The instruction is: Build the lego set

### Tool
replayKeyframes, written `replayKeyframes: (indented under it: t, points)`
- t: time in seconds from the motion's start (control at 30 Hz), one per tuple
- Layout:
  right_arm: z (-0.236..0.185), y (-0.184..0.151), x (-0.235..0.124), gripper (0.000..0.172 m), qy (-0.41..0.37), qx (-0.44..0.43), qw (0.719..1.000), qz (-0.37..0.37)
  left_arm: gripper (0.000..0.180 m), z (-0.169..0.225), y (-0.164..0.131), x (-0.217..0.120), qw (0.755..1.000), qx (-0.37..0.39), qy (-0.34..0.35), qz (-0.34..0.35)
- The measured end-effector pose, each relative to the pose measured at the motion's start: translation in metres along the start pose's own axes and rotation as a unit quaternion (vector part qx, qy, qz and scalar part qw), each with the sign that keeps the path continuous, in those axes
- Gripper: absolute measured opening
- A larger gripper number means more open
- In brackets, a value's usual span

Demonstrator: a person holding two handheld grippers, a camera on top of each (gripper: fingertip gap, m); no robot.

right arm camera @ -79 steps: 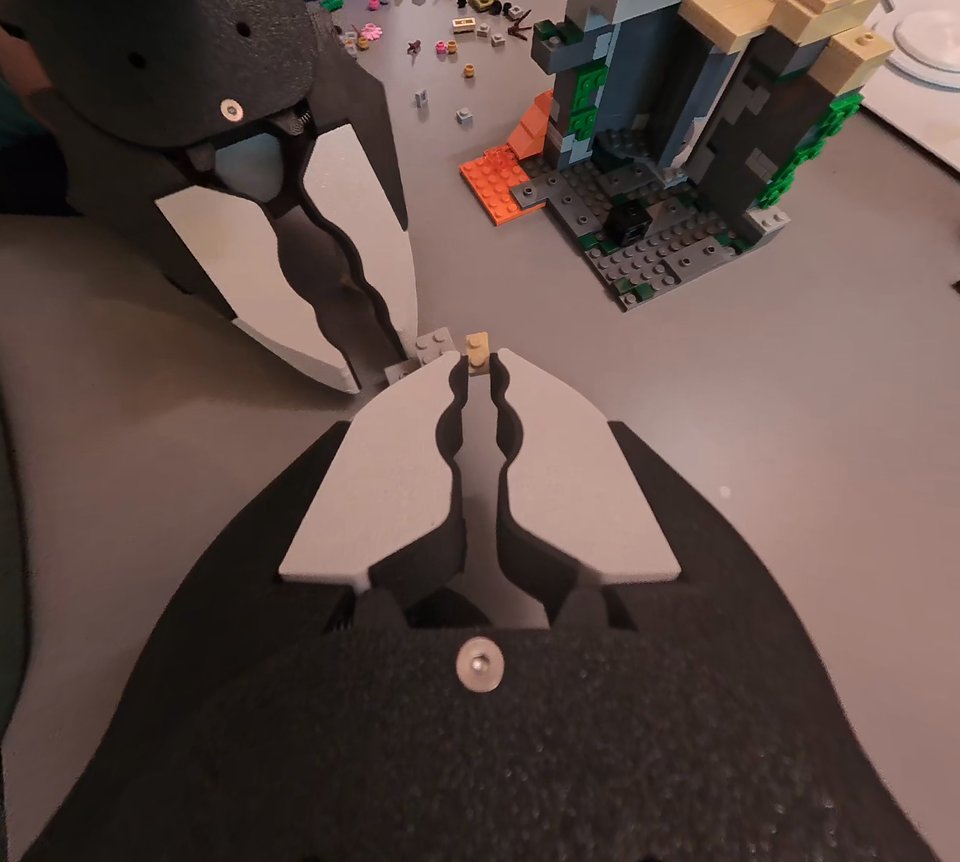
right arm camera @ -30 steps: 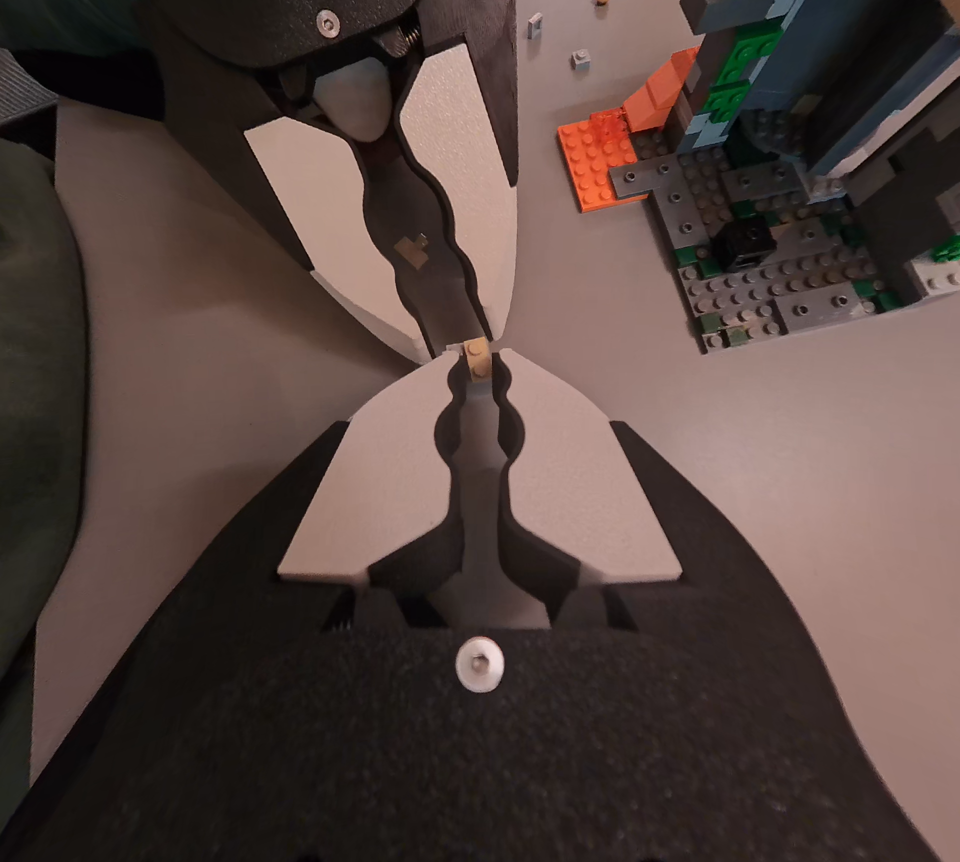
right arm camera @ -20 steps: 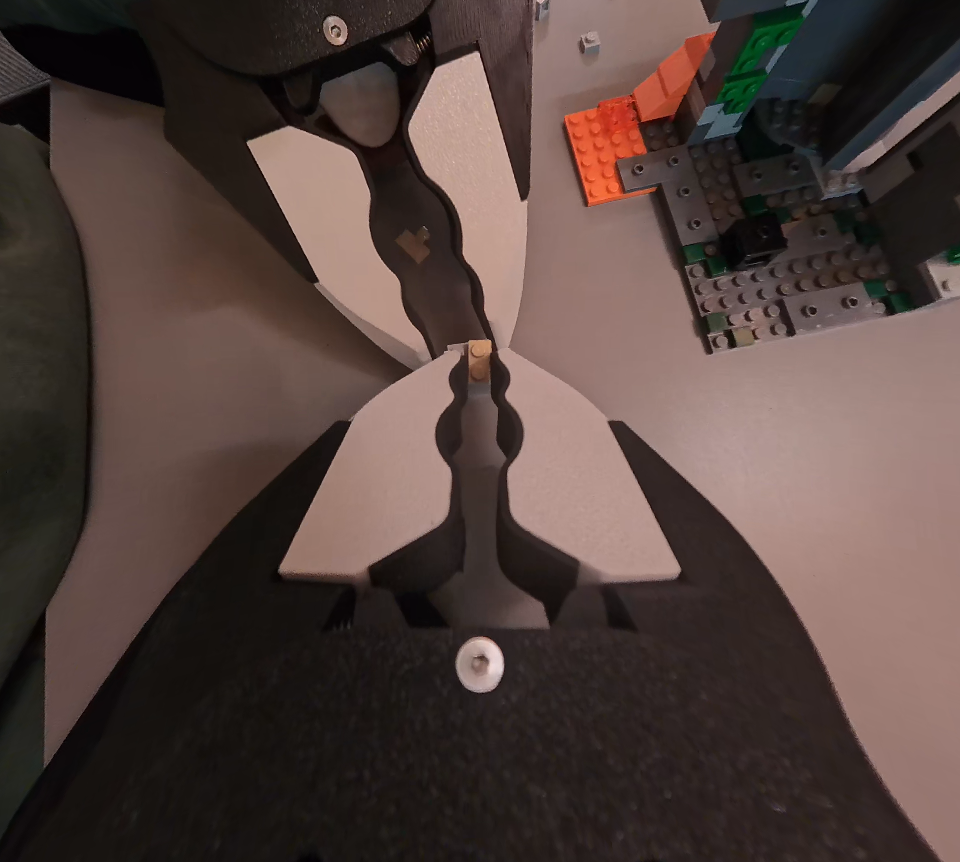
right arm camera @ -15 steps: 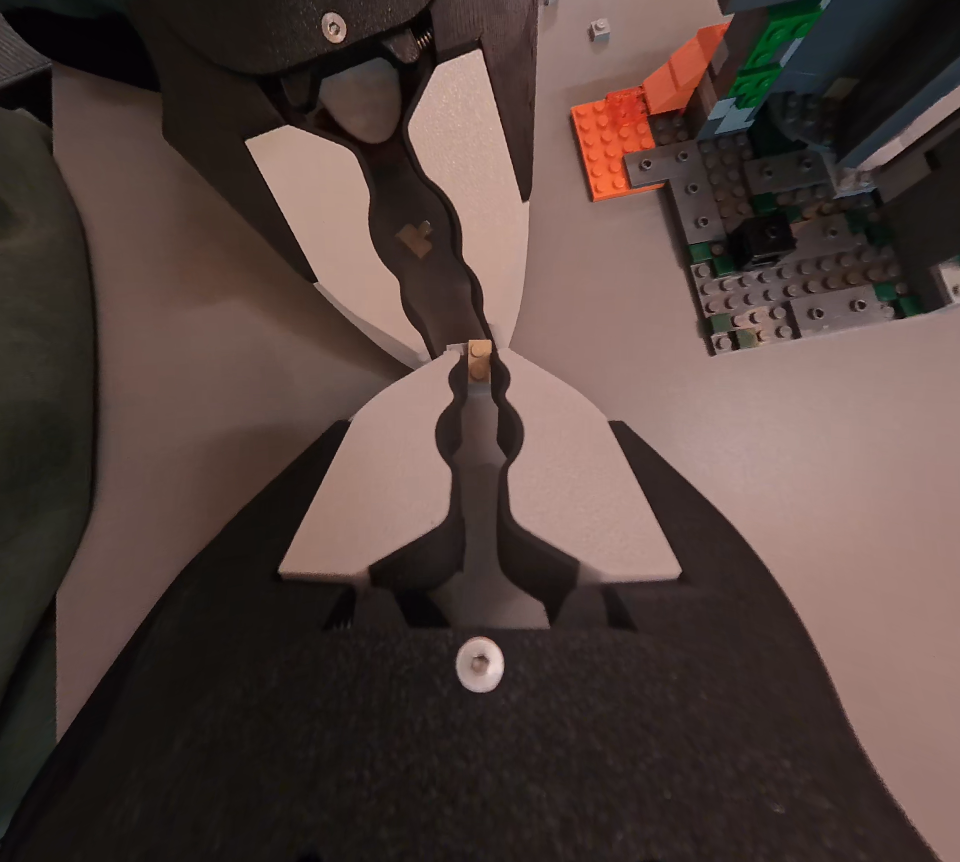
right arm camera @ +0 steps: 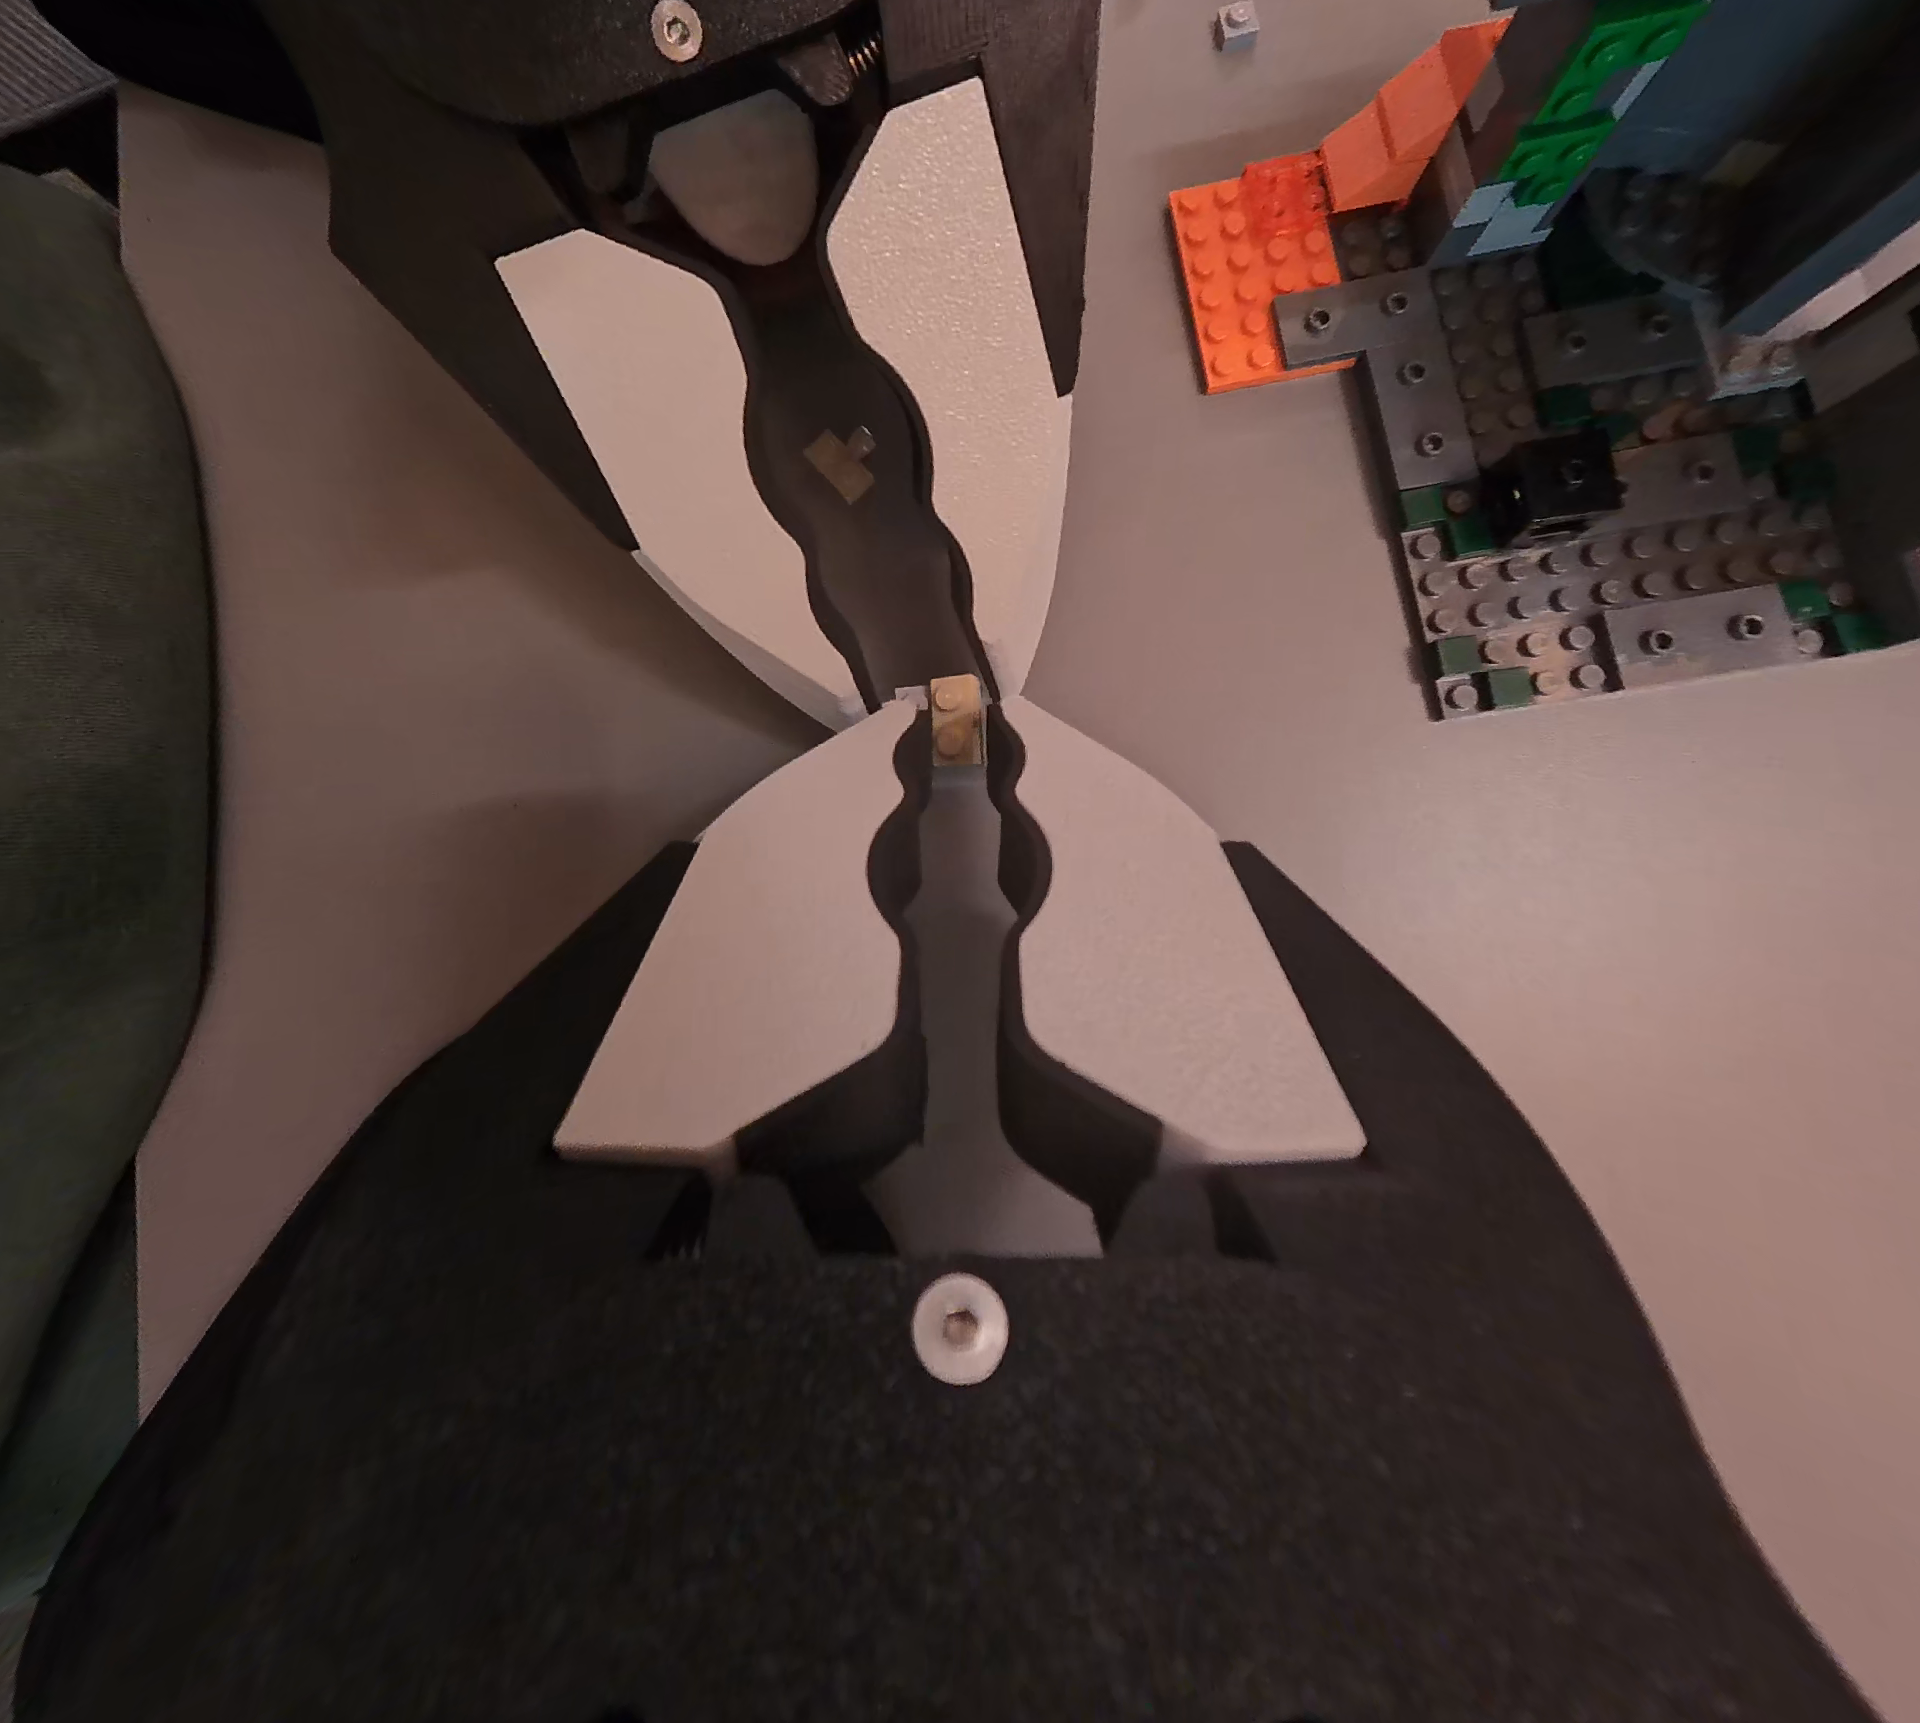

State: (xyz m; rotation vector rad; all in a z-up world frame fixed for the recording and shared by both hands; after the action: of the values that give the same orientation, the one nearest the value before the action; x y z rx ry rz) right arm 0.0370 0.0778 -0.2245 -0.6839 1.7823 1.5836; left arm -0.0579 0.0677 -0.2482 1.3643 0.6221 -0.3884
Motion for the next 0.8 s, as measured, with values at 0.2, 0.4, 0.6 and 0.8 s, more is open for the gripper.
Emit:
replayKeyframes:
  t: [0.2,0.4,0.6,0.8]
  points:
    - [-0.001,0.001,-0.007,0.012,0.002,-0.004,1.0,0.014,0.023,0.001,-0.002,-0.001,1.0,0.004,0.001,-0.005]
    - [-0.005,-0.01,-0.008,0.02,0.001,-0.006,1.0,0.03,0.027,0.002,-0.002,-0.005,1.0,0.004,-0.001,-0.003]
    - [-0.004,-0.019,0.004,0.028,-0.013,-0.016,0.999,0.04,0.028,0.007,-0.003,-0.012,1.0,-0.011,0.011,-0.005]
    - [-0.002,-0.018,0.01,0.022,-0.011,-0.02,0.999,0.042,0.03,0.012,-0.006,-0.01,0.999,-0.018,0.028,-0.017]
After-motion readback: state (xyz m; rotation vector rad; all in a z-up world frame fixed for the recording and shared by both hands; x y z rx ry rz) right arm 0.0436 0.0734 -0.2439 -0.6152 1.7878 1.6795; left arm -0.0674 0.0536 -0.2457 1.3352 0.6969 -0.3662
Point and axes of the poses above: each gripper's, where its closed fingertips meet, x out along the fingers, y out of its top, z = x × y across the jaws, the point moved 7 cm from there along -x, back along the fingers, and after that the axes turned 4 degrees about -x, right-handed, at the moved point
